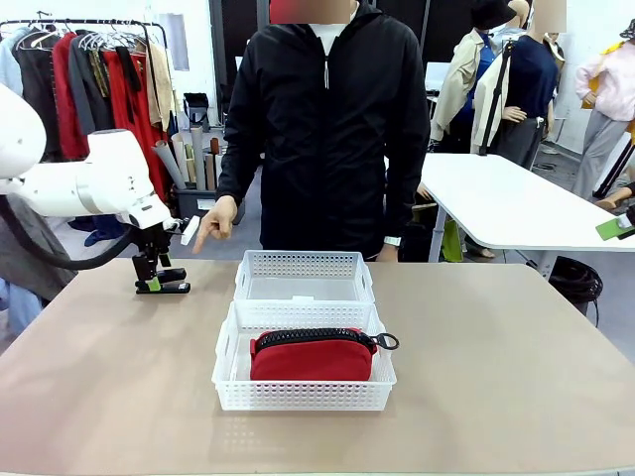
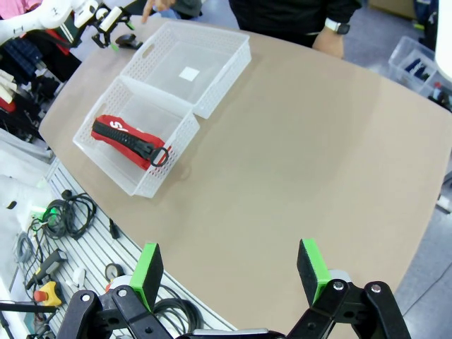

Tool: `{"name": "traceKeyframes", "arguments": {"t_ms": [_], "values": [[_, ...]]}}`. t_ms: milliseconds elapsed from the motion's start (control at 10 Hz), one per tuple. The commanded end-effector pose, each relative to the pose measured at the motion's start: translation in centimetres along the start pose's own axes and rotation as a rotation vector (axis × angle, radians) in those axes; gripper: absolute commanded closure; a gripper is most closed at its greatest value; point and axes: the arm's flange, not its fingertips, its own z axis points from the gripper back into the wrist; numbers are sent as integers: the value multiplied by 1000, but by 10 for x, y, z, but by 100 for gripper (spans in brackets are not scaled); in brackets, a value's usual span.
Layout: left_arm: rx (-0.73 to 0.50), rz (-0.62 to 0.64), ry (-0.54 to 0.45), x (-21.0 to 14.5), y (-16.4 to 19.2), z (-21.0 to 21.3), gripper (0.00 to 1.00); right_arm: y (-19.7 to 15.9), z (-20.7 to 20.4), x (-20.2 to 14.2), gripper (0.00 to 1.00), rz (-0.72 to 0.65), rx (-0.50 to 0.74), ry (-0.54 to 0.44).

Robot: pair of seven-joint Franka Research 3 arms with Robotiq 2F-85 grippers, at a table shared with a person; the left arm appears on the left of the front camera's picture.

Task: Distribute items into two baskets.
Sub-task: Pick up the Stapler that the person points to.

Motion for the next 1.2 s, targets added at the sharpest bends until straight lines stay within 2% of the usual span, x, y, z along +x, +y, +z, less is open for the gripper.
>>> {"name": "traceKeyframes", "arguments": {"t_ms": [0, 500, 600, 700, 800, 1100], "values": [[-30, -17, 16, -1, 8, 0, 0, 0, 0, 1, 0, -6, -1, -1], [-44, -2, 42, -3, 13, -8, 0, 0, 0, 1, 0, -6, -1, -1], [-48, -2, 40, -3, 14, -9, 8, 0, 0, 1, 0, -6, -1, -1], [-52, -2, 39, -3, 14, -9, 17, 0, 0, 1, 0, -6, -1, -1], [-52, -3, 39, -3, 14, -9, 33, 0, 0, 1, 0, -6, -1, -1], [-60, -2, 56, -3, 12, -9, 93, 0, 0, 1, 0, -6, -1, -1]]}}
